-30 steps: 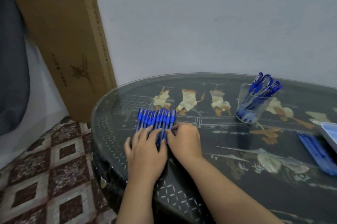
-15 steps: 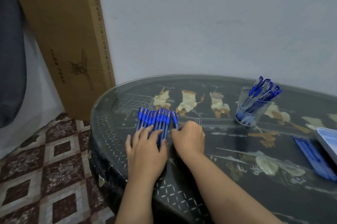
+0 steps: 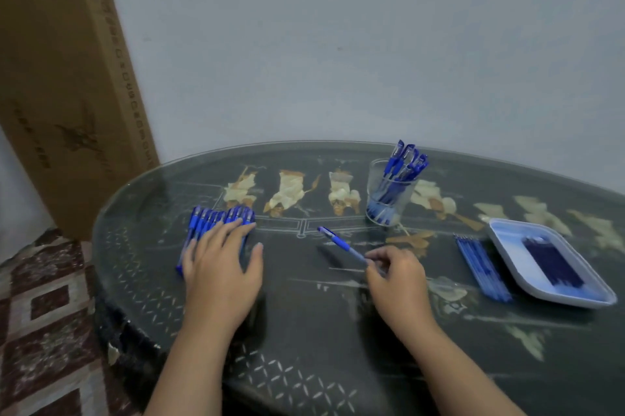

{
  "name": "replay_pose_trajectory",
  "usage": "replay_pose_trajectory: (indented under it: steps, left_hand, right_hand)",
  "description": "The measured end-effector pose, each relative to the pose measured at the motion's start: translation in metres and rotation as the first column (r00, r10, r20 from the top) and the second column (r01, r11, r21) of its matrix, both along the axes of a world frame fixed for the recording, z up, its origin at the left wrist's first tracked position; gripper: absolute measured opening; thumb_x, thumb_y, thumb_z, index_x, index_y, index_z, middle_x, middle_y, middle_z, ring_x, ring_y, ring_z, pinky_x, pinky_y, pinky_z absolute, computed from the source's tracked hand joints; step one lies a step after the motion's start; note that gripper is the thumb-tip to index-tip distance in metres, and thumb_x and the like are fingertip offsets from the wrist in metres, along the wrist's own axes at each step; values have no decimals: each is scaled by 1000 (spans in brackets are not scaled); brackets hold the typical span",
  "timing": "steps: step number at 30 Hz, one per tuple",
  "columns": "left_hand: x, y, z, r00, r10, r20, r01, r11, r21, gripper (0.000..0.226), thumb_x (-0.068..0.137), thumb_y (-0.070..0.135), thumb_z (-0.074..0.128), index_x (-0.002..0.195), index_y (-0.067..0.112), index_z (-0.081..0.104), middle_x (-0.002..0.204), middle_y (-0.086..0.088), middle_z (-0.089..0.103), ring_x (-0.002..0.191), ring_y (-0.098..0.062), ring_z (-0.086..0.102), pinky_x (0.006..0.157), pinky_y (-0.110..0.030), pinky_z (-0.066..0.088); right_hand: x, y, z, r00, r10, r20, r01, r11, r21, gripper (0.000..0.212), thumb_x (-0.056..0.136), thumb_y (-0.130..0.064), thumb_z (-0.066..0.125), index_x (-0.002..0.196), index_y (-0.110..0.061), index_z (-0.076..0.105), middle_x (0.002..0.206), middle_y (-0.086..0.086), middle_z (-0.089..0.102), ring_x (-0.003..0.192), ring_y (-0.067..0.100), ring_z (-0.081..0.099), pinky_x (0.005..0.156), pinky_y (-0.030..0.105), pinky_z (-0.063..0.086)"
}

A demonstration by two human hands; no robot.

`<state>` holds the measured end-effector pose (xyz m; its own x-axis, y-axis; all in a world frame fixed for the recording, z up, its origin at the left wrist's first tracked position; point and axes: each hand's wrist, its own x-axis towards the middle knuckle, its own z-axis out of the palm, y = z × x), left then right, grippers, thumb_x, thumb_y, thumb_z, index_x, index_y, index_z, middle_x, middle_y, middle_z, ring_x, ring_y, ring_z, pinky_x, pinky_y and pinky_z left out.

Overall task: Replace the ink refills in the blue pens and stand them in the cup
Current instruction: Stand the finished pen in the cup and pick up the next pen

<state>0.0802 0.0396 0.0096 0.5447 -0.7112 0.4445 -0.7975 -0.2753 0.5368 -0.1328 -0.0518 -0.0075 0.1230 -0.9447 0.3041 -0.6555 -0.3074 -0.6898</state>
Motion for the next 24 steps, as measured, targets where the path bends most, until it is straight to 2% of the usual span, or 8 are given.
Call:
replay_pose_trajectory:
  steps: [5, 8, 10, 13, 16, 19, 22, 24]
  left_hand:
    - [-54, -19, 6, 959, -271, -86, 275, 961, 38, 36, 94, 41, 54, 130, 41, 52, 135, 22, 49, 135, -6, 36, 117, -37, 18]
    - [-83, -32, 3, 906, -408, -108, 414, 909, 40, 36, 92, 42, 58, 127, 46, 52, 126, 29, 48, 129, -1, 40, 114, -32, 21]
    - [-97, -39, -1, 879, -469, -91, 474, 879, 52, 36, 88, 43, 64, 123, 47, 55, 125, 26, 54, 126, 0, 45, 113, -35, 25]
    - [-110, -48, -9, 854, -516, -68, 520, 852, 70, 28, 84, 41, 70, 110, 48, 63, 109, 27, 62, 111, 1, 55, 106, -40, 34]
    - [-113, -53, -17, 837, -536, -116, 539, 842, 1, 18, 81, 36, 72, 95, 44, 65, 88, 27, 64, 89, 1, 61, 92, -45, 46]
    - [-114, -55, -21, 835, -531, -147, 524, 848, -84, 21, 81, 33, 68, 99, 43, 62, 88, 24, 66, 85, 2, 62, 89, -48, 48]
    - [-115, -54, -22, 841, -520, -148, 506, 853, -123, 20, 82, 37, 62, 101, 42, 61, 89, 24, 66, 85, 4, 63, 90, -47, 48]
    - [-115, -54, -24, 841, -522, -141, 507, 852, -130, 20, 83, 42, 59, 103, 43, 61, 91, 24, 66, 87, 4, 63, 89, -47, 49]
  right_hand:
    - [-63, -8, -7, 997, -61, -51, 55, 991, -122, 18, 82, -5, 71, 85, -23, 69, 82, -6, 56, 85, 22, 52, 73, 31, 35]
    - [-91, -13, -7, 994, -48, -96, 35, 991, -128, 22, 84, -4, 69, 84, -26, 68, 83, -8, 52, 87, 18, 47, 73, 23, 26]
    - [-104, -15, -5, 996, 5, -84, -14, 993, -117, 27, 85, -3, 68, 82, -30, 64, 86, -6, 55, 88, 15, 46, 75, 12, 29]
    - [-115, -14, -2, 994, 99, -42, -103, 989, -108, 35, 86, -4, 67, 81, -38, 59, 88, -7, 58, 89, 6, 46, 80, 7, 31]
    - [-118, -15, -2, 992, 125, 9, -123, 985, -119, 40, 87, -4, 66, 80, -42, 56, 89, -8, 59, 94, 3, 49, 82, 8, 32]
    - [-110, -14, -5, 991, 129, 46, -122, 984, -132, 33, 85, -4, 68, 84, -36, 59, 89, -11, 59, 94, 12, 54, 81, 13, 35]
    - [-96, -7, -9, 987, 162, 19, -156, 974, -163, 24, 83, -20, 75, 95, -40, 67, 94, -21, 60, 95, 6, 49, 84, 14, 33]
    - [-91, -6, -11, 985, 173, 0, -170, 968, -183, 26, 82, -29, 76, 100, -46, 70, 93, -23, 61, 93, 9, 45, 86, 19, 33]
